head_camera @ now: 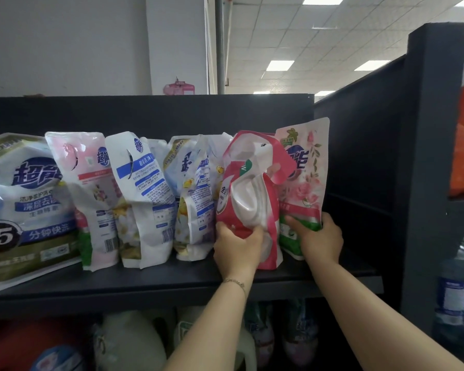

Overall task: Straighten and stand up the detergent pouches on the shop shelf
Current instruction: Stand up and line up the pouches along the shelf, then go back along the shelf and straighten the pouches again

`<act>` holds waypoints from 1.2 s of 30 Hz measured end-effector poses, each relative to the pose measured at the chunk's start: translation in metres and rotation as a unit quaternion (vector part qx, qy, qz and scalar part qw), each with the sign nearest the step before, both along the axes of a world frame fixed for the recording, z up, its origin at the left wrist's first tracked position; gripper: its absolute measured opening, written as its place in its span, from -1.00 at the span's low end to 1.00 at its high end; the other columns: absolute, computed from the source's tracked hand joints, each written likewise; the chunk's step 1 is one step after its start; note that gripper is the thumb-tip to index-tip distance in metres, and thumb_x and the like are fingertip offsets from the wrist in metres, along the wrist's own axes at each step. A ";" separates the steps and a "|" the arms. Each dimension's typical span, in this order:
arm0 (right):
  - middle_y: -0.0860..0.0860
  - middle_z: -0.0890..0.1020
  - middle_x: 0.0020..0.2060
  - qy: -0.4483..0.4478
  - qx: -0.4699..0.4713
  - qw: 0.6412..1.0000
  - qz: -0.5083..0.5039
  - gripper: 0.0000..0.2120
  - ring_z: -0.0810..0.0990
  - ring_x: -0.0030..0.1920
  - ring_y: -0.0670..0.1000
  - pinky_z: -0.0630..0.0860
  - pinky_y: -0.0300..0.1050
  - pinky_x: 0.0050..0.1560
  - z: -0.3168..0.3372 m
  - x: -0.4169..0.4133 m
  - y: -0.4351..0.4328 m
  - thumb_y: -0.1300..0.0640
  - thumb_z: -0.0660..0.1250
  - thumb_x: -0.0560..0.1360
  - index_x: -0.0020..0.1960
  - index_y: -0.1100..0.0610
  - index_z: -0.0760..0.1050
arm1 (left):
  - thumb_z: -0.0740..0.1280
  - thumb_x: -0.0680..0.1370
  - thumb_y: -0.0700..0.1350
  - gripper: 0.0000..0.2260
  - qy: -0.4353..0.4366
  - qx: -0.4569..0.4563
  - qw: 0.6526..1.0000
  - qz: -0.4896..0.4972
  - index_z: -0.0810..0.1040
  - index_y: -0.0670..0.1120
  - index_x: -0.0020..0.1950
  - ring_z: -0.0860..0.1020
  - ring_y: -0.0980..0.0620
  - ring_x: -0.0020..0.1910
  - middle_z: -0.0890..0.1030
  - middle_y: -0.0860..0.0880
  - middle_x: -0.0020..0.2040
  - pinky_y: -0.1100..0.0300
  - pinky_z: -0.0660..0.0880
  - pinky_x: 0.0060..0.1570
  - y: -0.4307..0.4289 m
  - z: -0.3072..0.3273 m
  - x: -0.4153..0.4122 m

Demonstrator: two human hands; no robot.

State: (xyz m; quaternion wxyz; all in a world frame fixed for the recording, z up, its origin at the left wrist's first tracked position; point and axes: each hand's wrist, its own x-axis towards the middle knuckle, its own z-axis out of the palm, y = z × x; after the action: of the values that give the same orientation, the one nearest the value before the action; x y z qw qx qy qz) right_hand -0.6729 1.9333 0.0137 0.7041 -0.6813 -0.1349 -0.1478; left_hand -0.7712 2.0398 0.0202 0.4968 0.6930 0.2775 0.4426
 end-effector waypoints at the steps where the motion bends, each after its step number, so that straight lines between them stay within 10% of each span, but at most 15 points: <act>1: 0.10 0.58 0.05 0.000 0.005 1.000 0.000 -0.55 0.61 -0.03 0.07 0.58 0.01 0.01 0.001 -0.001 0.000 -0.13 0.58 0.28 0.07 0.01 0.53 | 0.45 0.34 0.09 -0.61 0.003 0.011 1.000 -0.010 0.42 -0.06 0.03 0.59 -0.09 -0.04 0.61 -0.01 -0.06 0.05 0.55 0.04 0.000 0.000 0.001; 14: -0.02 0.50 -0.16 0.010 0.038 0.999 -0.014 -0.54 0.54 -0.20 -0.05 0.43 -0.18 -0.34 0.012 -0.024 -0.007 -0.04 0.48 0.43 0.10 0.13 0.31 | 0.38 0.51 0.08 -0.79 0.060 0.130 0.986 -0.079 0.47 -0.04 -0.08 0.54 -0.02 -0.13 0.58 0.04 -0.14 0.19 0.33 -0.20 0.003 -0.004 0.001; 21: 0.03 0.56 -0.03 -0.011 -0.081 0.996 0.039 -0.65 0.56 -0.11 -0.05 0.44 -0.21 -0.29 0.012 -0.034 -0.023 0.06 0.42 0.48 0.18 0.09 0.39 | 0.30 0.56 -0.07 -0.69 0.102 0.301 0.941 -0.114 0.49 -0.03 0.31 0.46 0.00 0.23 0.38 0.06 0.27 0.07 0.44 0.23 0.008 -0.017 -0.017; 25: 0.07 0.24 0.33 -0.094 -0.086 0.992 0.001 -0.34 0.43 0.20 0.05 0.51 -0.05 0.13 0.013 -0.061 -0.022 0.14 0.46 0.45 0.42 0.11 0.18 | 0.36 0.53 -0.02 -0.47 0.181 0.337 0.904 -0.189 0.33 0.06 0.49 0.24 0.08 0.45 0.28 0.10 0.45 0.08 0.23 0.45 0.023 -0.015 -0.045; 29: 0.02 0.26 0.31 -0.261 -0.186 0.947 0.015 -0.43 0.30 0.28 0.00 0.36 -0.06 0.34 0.016 -0.099 -0.015 0.19 0.43 0.42 0.35 0.11 0.27 | 0.32 0.55 0.02 -0.54 0.211 0.411 0.876 -0.141 0.32 0.12 0.44 0.33 0.10 0.37 0.33 0.15 0.37 -0.02 0.28 0.38 0.035 0.001 -0.086; 36: -0.02 0.51 0.03 -0.362 -0.360 0.838 0.191 -0.72 0.53 0.02 0.07 0.51 0.10 0.00 0.014 -0.150 0.017 0.06 0.34 0.47 0.15 0.06 0.42 | 0.27 0.55 0.06 -0.55 0.289 0.529 0.797 -0.039 0.28 0.10 0.43 0.40 0.04 0.28 0.37 0.11 0.31 -0.04 0.37 0.22 0.066 0.005 -0.163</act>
State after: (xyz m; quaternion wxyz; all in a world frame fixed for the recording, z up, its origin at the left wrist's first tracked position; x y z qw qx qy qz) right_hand -0.8228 1.9503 0.0273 0.3241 -0.7455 -0.5515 -0.1871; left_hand -0.9343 2.1055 0.0254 -0.0334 0.9539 0.1041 0.2795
